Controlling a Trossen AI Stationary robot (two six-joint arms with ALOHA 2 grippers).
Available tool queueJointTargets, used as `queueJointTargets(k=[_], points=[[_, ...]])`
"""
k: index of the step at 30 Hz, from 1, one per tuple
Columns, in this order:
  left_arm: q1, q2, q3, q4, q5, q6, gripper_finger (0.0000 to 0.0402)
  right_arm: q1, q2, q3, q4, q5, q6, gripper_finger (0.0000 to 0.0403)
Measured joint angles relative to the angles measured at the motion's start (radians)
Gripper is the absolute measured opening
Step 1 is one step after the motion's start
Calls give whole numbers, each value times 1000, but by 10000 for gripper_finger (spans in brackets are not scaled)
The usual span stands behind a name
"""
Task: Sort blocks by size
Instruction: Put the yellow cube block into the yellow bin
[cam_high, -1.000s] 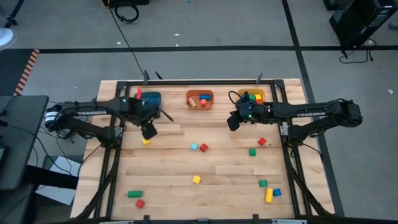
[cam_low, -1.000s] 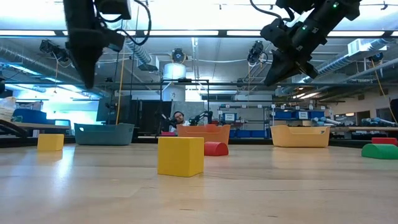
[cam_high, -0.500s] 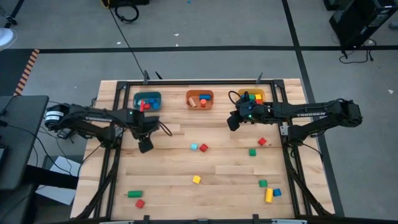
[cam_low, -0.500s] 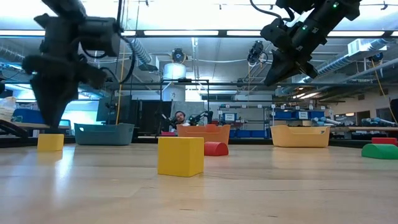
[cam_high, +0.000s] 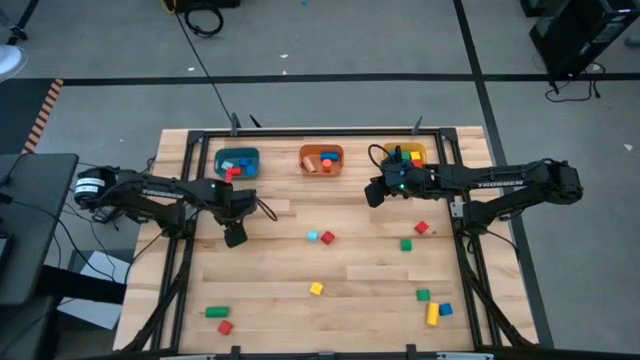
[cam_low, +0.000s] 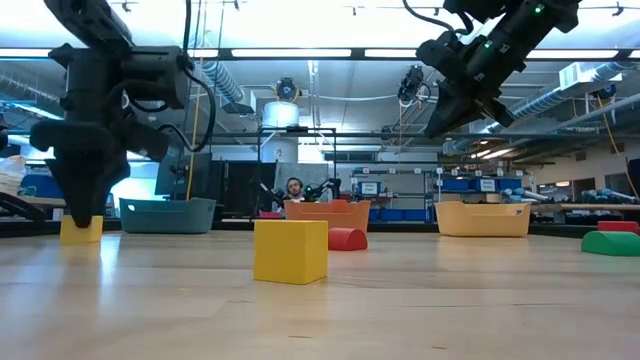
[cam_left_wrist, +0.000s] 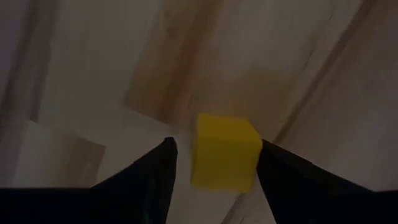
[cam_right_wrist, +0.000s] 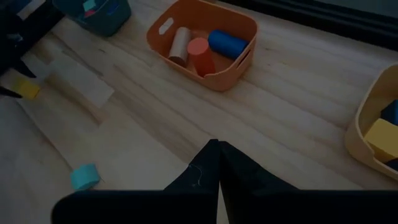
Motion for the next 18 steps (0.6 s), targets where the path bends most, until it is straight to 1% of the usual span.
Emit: queueJointTargets(k=[5,9,12,16,18], points=[[0,70,-2,10,43,26,196,-1,0,0,0,0,0,21],[0,105,2,25,52,24,160,-13,0,0,0,1,-21,21],[0,108,19,46,52,15,133,-30,0,0,-1,1,-82,21],[0,109,76,66,53,-32,133,-68,0,0,-4,-11,-164,21],[0,110,113,77,53,-55,133,-92,0,0,-5,-50,-223,21]])
